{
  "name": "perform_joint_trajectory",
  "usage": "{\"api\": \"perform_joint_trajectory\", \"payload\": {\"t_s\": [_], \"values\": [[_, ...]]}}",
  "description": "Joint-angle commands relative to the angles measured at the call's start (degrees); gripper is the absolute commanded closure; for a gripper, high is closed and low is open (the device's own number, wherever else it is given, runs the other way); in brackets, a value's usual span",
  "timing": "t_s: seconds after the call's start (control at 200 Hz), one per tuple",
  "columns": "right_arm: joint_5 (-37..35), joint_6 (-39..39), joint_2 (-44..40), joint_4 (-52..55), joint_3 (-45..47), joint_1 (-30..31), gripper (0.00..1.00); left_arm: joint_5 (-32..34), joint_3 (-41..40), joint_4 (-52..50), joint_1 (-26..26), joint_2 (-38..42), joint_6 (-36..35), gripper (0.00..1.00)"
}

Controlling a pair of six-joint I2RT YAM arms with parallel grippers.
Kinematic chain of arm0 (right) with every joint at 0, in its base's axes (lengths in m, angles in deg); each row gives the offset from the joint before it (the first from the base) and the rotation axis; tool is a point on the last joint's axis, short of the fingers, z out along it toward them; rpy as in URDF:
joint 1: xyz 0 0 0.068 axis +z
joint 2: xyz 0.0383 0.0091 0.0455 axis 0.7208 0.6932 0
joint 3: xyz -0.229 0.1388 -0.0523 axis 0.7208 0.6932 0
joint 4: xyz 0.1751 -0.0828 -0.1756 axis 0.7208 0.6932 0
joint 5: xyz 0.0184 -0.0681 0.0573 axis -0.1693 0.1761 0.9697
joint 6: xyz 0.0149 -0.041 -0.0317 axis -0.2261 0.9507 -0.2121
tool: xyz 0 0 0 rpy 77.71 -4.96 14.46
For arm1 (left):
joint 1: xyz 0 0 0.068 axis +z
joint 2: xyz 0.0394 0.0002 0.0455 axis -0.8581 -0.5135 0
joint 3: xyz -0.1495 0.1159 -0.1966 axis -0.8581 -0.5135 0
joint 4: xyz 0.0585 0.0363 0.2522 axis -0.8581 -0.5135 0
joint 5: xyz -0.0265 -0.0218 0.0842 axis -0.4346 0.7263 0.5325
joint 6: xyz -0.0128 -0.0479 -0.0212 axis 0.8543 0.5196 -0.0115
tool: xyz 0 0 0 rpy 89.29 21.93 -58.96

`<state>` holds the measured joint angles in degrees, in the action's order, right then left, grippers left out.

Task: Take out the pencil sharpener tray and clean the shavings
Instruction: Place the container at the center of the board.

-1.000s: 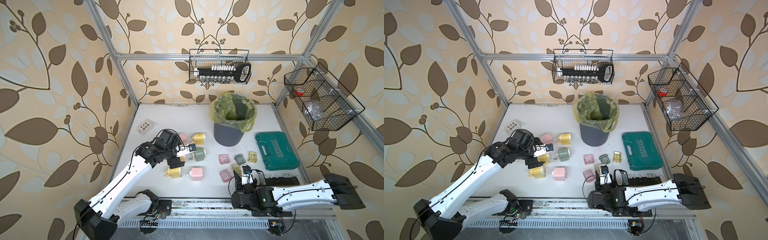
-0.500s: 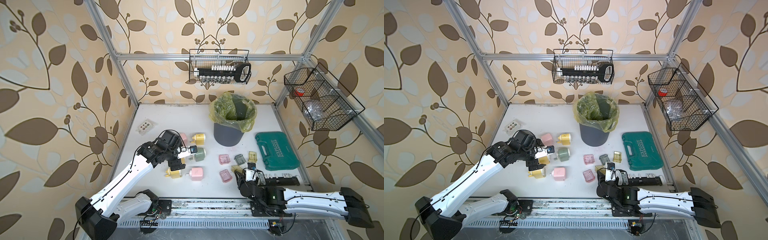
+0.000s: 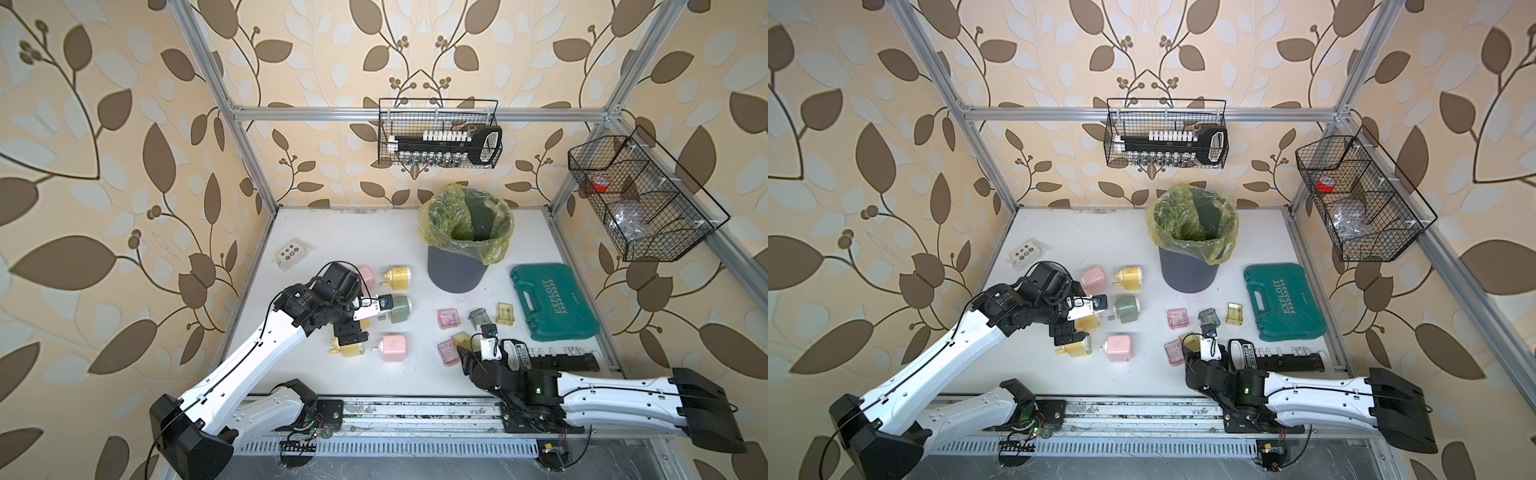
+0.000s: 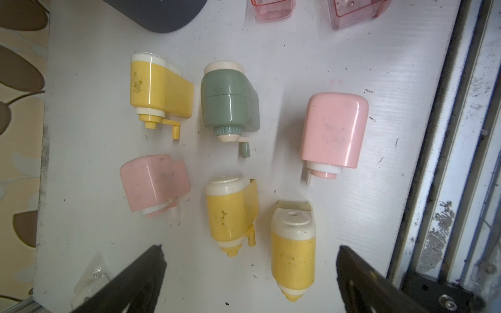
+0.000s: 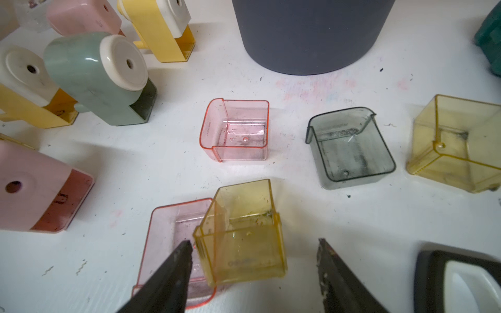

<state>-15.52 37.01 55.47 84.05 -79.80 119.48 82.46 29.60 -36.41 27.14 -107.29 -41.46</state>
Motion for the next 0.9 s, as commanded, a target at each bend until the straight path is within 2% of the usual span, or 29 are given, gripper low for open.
{"api": "perform_joint_trajectory", "payload": {"t_s": [0.0, 0.14, 0.27, 0.335, 0.505, 0.565, 0.695, 0.895], "values": [[-1.5, 0.34, -2.49, 3.8, -1.65, -0.12, 0.15, 0.45, 0.39, -2.95, -0.64, 1.4, 0.33, 0.01], [-1.91, 0.84, -0.7, 5.03, -3.81, -0.12, 0.14, -1.53, 1.4, -5.83, -0.57, 1.24, 0.93, 0.01], [-4.79, 4.98, 0.22, 10.08, -9.04, -0.31, 0.14, -3.99, 2.69, -8.63, -0.59, 1.11, 1.73, 0.01], [-4.51, 7.05, -1.5, 10.06, -9.81, -1.07, 0.14, -4.71, 2.82, -9.98, -0.56, 0.84, 2.09, 0.01], [-2.72, 5.89, -9.16, 14.87, -9.55, -4.42, 0.19, -6.25, 2.03, -11.11, -0.58, 1.41, 3.68, 0.02], [-0.5, 6.75, -12.3, 14.86, -8.6, -5.86, 0.25, -6.37, 1.54, -11.28, -0.63, 1.65, 4.05, 0.02], [5.04, 7.92, -13.71, 15.58, -8.5, -8.94, 0.54, -6.46, 0.8, -11.46, -0.61, 1.85, 4.62, 0.03], [13.12, 12.97, -6.51, 12.0, -11.49, -10.51, 0.73, -6.16, 0.54, -11.29, -0.59, 1.94, 4.83, 0.03]]}}
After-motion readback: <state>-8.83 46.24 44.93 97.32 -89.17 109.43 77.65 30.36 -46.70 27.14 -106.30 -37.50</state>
